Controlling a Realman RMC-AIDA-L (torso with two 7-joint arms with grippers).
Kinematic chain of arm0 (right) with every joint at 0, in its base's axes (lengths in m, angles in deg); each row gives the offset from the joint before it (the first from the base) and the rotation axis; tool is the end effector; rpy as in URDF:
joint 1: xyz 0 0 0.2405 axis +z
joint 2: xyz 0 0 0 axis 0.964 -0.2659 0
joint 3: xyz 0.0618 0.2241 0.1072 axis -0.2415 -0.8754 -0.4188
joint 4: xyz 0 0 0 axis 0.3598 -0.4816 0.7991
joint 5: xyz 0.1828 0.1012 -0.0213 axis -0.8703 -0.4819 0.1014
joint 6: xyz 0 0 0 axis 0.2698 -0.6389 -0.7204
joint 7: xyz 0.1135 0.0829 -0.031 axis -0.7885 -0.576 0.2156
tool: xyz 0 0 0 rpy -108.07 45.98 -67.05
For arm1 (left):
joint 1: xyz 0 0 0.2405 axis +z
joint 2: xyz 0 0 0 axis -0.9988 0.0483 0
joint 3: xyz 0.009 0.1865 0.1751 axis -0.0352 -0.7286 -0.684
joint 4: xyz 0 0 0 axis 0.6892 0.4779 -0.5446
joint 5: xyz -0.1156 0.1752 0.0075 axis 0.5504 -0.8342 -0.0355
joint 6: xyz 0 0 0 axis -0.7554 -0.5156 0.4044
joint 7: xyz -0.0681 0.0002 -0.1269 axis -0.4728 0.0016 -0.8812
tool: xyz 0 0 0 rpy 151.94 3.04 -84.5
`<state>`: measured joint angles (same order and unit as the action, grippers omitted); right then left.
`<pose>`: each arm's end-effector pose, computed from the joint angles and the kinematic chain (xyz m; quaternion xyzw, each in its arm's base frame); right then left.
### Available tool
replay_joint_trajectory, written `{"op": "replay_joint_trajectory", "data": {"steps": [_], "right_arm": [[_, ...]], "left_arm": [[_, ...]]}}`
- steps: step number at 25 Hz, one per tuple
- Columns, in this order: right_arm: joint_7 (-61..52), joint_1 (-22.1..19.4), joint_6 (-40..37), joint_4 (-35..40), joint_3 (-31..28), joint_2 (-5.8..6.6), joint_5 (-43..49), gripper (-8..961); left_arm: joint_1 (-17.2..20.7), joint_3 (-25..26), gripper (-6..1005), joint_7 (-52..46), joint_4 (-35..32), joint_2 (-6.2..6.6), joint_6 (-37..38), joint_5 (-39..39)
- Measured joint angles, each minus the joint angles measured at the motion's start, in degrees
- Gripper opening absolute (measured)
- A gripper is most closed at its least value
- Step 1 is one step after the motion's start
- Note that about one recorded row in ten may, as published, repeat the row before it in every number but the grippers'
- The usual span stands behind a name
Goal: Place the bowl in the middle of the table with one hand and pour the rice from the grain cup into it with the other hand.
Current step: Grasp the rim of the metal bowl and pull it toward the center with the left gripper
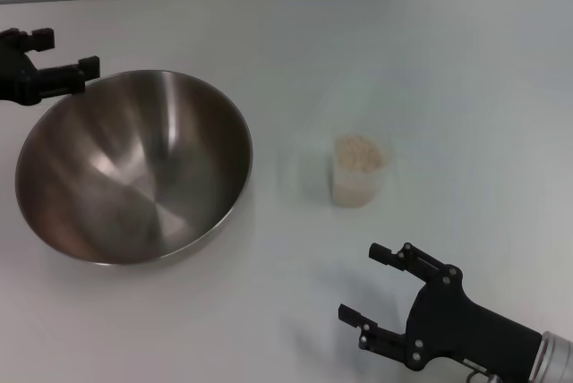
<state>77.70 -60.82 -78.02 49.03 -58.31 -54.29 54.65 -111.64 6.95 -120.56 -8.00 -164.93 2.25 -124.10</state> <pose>0.3084 0.1732 -0.0962 -0.8993 0.1022 0.3267 0.2720 -0.2746 0.3584 0.0823 -0.9022 -0.2555 -0.1762 0.2996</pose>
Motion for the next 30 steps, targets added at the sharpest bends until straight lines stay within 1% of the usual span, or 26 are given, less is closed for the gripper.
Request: {"op": "replay_joint_trajectory", "data": {"steps": [1,3,4,5,8,11,20,29,30], "right_arm": [[0.0,0.03,0.0,0.01,0.0,0.0,0.0,785],[0.0,0.06,0.0,0.01,-0.01,0.0,0.0,785],[0.0,0.08,0.01,0.01,0.0,0.0,0.0,785],[0.0,0.09,0.01,0.01,0.02,0.01,0.0,785],[0.0,0.14,0.0,0.0,0.06,0.03,0.0,785],[0.0,0.14,0.01,0.01,0.12,0.05,0.0,785],[0.0,0.15,0.0,0.01,0.17,0.09,0.0,784],[0.0,0.31,-0.26,0.01,-0.11,0.09,0.01,785],[0.0,0.38,-0.25,0.01,-0.11,0.09,0.01,785]], "left_arm": [[-0.41,-1.07,836,-3.13,-2.84,-0.05,0.51,-3.51],[-0.57,-1.61,833,-4.38,-3.98,-0.05,0.68,-5.06],[-0.93,-4.32,831,-8.19,-7.32,-0.04,1.05,-10.01],[-1.18,-6.83,829,-10.94,-9.31,-0.05,0.95,-14.25],[-2.12,-9.71,825,-14.29,-10.44,-0.23,0.49,-19.36],[-4.28,-10.65,820,-16.91,-9.05,-0.31,0.24,-23.81],[-7.92,-11.42,806,-17.17,-2.82,-0.24,-2.7,-28.59],[-8.77,-11.54,792,-17.17,-2.59,-0.4,-3.76,-29.65],[-9.0,-11.55,748,-17.19,-2.44,-0.37,-3.81,-29.94]]}}
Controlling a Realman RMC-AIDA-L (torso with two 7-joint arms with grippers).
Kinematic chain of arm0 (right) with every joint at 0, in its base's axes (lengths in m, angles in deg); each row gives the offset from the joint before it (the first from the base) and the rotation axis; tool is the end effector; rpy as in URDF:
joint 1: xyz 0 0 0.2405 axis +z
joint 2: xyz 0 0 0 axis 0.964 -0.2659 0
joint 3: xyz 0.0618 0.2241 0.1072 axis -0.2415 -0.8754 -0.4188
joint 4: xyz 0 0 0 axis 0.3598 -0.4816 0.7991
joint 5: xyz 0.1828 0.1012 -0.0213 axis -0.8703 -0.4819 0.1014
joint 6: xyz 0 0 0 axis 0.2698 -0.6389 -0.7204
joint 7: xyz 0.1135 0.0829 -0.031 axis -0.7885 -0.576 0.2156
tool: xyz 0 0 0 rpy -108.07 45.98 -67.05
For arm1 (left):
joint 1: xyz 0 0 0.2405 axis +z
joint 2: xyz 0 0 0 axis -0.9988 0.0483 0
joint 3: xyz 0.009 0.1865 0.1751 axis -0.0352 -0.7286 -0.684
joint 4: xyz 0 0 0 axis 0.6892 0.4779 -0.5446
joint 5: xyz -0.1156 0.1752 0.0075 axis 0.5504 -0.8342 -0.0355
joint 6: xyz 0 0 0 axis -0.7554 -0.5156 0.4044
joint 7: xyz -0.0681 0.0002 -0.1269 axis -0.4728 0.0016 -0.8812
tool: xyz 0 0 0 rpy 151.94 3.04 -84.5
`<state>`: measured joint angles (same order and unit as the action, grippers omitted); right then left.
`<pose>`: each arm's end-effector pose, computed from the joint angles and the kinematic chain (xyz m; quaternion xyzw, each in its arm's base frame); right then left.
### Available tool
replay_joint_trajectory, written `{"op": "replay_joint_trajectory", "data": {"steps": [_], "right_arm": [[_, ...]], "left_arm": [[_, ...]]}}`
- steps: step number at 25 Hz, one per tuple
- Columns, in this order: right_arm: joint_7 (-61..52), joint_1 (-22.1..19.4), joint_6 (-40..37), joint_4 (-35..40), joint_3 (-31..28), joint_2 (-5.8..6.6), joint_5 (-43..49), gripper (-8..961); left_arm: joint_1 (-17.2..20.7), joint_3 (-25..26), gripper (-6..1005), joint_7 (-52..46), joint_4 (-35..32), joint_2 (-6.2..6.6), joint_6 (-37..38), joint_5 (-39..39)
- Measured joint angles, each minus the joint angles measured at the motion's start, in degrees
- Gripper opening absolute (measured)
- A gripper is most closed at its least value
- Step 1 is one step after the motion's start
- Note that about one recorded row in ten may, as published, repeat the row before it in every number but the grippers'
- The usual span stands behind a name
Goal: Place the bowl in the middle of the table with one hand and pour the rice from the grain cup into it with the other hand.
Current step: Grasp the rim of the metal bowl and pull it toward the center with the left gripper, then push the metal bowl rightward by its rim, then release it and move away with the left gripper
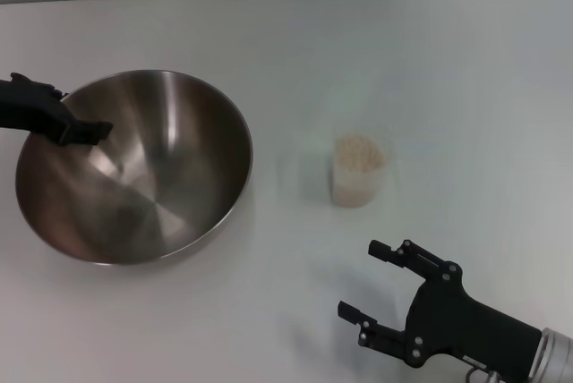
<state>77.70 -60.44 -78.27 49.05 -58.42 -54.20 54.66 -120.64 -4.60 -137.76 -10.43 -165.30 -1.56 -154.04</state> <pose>0.3074 0.1756 -0.0951 -0.8990 0.0983 0.3289 0.2718 -0.2601 0.3890 0.0487 -0.9239 -0.2694 0.0682 0.2630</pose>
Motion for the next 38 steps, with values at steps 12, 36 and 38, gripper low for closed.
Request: {"op": "replay_joint_trajectory", "data": {"steps": [12,36,38], "right_arm": [[0.0,0.18,0.24,0.0,-0.07,0.0,0.0,785],[-0.21,0.08,0.2,-0.51,0.26,0.02,0.0,784],[-0.21,0.09,0.12,-0.48,0.22,0.04,0.0,784]], "left_arm": [[-1.92,-3.02,287,0.12,0.51,0.29,0.59,-1.06],[-17.12,5.7,34,0.85,14.82,1.84,6.59,-1.06],[-16.85,5.7,33,0.92,15.27,1.98,5.54,-1.1]]}}
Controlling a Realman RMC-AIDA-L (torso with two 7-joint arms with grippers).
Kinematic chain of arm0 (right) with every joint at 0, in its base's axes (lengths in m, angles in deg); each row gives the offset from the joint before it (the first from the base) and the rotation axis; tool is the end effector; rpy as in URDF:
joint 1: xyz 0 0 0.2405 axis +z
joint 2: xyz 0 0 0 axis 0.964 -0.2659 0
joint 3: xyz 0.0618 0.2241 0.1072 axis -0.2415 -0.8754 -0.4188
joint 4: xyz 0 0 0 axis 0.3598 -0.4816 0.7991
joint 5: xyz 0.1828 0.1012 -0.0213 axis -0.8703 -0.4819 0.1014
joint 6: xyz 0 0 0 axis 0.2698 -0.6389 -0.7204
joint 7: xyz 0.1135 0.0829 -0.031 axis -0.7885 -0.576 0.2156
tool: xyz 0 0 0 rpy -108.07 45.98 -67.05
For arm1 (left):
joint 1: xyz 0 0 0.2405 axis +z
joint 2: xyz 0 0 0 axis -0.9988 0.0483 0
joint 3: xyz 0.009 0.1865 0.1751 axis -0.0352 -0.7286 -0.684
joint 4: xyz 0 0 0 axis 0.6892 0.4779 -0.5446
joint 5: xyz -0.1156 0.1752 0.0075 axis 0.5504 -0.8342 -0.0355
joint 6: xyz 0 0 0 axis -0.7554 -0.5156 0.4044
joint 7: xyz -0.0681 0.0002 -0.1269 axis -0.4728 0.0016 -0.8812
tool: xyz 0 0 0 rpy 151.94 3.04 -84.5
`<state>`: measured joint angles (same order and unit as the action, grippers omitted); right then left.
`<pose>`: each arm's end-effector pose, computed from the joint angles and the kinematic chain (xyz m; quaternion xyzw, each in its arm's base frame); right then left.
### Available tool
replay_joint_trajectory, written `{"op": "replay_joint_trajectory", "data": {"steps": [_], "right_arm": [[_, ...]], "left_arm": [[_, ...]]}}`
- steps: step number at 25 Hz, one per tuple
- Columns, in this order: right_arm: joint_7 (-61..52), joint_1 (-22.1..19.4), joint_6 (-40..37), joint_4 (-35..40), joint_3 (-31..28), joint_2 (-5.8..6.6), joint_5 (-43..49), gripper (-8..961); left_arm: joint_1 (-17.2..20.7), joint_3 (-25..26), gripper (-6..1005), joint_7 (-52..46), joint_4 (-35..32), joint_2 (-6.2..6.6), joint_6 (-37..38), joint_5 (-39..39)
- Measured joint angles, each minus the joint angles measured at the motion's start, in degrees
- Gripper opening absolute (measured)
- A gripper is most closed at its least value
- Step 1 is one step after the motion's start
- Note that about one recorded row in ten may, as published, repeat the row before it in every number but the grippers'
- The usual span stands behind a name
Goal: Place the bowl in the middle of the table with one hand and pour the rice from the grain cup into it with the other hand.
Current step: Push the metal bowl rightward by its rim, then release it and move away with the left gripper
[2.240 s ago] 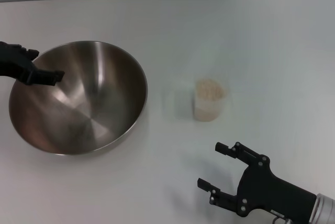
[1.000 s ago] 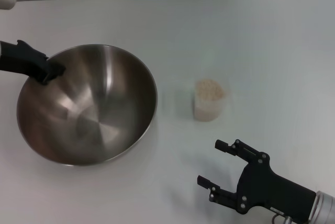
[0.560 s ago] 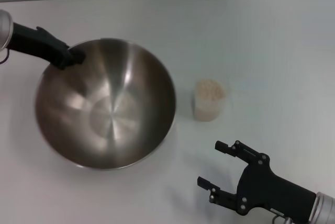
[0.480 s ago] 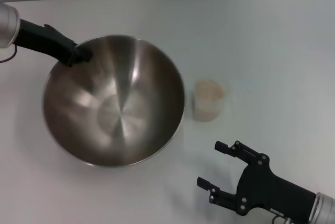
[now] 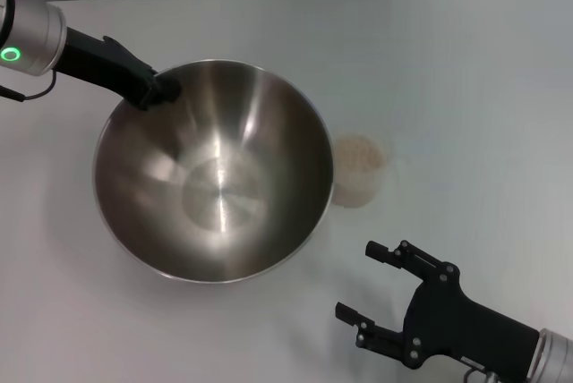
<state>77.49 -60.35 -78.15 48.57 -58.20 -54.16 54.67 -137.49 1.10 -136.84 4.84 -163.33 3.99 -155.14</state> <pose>0.3059 0.1751 -0.0964 -0.8990 0.1007 0.3315 0.2680 -0.1943 0.4237 0.0209 -0.9552 -0.2443 0.0448 0.1609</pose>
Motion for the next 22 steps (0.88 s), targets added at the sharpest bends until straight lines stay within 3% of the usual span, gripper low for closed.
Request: {"op": "replay_joint_trajectory", "data": {"steps": [8,18,22], "right_arm": [[0.09,0.28,-0.4,0.29,-0.18,0.08,0.0,784],[0.12,0.55,-0.08,0.3,-0.21,0.13,-0.07,784],[0.14,0.61,-0.04,0.3,-0.27,0.13,-0.22,784]], "left_arm": [[1.51,-0.11,30,-0.31,-0.07,-0.16,-2.19,-0.3],[1.78,-0.6,32,0.85,-4.59,-0.96,2.33,-0.01],[3.72,-0.41,264,1.09,-11.48,-1.57,4.06,0.89]]}}
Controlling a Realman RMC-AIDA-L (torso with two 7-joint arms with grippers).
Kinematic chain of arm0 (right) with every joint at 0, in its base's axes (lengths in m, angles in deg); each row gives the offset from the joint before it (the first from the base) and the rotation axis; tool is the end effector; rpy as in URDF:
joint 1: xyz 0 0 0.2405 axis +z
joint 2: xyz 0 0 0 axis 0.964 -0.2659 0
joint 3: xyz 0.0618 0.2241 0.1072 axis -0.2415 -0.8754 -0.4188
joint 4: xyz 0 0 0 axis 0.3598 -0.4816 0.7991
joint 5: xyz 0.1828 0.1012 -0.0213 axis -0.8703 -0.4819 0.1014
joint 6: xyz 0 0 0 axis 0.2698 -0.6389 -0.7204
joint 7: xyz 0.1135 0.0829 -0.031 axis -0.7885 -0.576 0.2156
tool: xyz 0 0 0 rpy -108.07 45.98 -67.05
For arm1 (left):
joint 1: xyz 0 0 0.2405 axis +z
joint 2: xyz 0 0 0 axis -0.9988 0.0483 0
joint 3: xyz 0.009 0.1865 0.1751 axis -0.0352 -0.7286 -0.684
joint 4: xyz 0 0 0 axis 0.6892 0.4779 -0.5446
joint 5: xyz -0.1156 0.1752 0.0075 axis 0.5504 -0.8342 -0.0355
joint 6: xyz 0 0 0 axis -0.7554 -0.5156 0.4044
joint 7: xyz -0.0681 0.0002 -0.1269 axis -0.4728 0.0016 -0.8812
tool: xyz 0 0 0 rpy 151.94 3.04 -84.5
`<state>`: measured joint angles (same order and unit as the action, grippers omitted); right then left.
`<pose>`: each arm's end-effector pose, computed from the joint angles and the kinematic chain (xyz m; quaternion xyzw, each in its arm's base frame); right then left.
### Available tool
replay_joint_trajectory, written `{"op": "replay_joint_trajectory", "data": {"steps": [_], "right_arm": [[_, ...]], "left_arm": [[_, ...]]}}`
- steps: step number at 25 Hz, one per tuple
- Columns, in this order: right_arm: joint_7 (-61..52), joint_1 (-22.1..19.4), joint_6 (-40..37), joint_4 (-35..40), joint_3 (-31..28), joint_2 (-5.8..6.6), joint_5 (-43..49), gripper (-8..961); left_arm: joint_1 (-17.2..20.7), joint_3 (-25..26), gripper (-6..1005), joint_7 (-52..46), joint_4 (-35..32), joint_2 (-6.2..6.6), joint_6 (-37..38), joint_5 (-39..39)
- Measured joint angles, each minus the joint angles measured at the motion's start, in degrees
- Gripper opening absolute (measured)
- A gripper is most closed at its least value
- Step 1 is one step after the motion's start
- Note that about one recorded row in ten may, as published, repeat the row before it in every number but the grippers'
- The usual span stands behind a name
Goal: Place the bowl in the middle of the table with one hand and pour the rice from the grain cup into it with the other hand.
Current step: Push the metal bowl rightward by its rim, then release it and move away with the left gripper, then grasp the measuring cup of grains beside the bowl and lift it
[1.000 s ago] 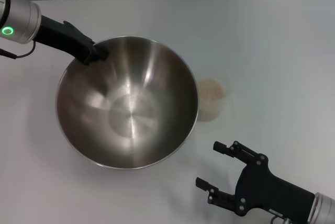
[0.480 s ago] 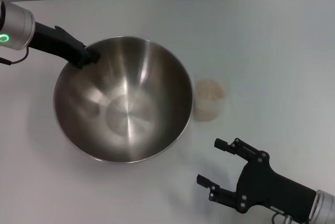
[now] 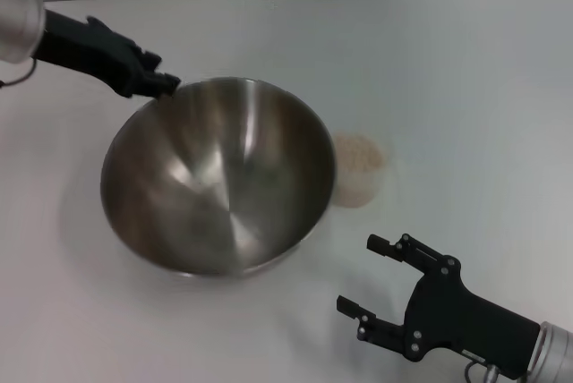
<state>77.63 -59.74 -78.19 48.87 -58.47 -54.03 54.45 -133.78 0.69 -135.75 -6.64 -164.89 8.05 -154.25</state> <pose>0.3058 0.1799 -0.0942 -0.8990 0.0944 0.3304 0.2716 -0.1854 0.4160 0.0425 -0.9598 -0.2054 0.0366 0.1876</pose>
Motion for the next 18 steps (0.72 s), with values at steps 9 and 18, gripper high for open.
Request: {"op": "replay_joint_trajectory", "data": {"steps": [9,18], "right_arm": [[0.04,0.19,-0.01,-0.06,-0.13,-0.08,-0.28,784],[0.04,-0.1,-0.27,-0.16,-2.84,-0.09,-0.5,785]], "left_arm": [[15.7,-0.18,618,12.19,-20.76,-0.34,-0.56,22.16],[38.67,-0.46,867,42.05,-10.65,-0.32,3.22,52.05]]}}
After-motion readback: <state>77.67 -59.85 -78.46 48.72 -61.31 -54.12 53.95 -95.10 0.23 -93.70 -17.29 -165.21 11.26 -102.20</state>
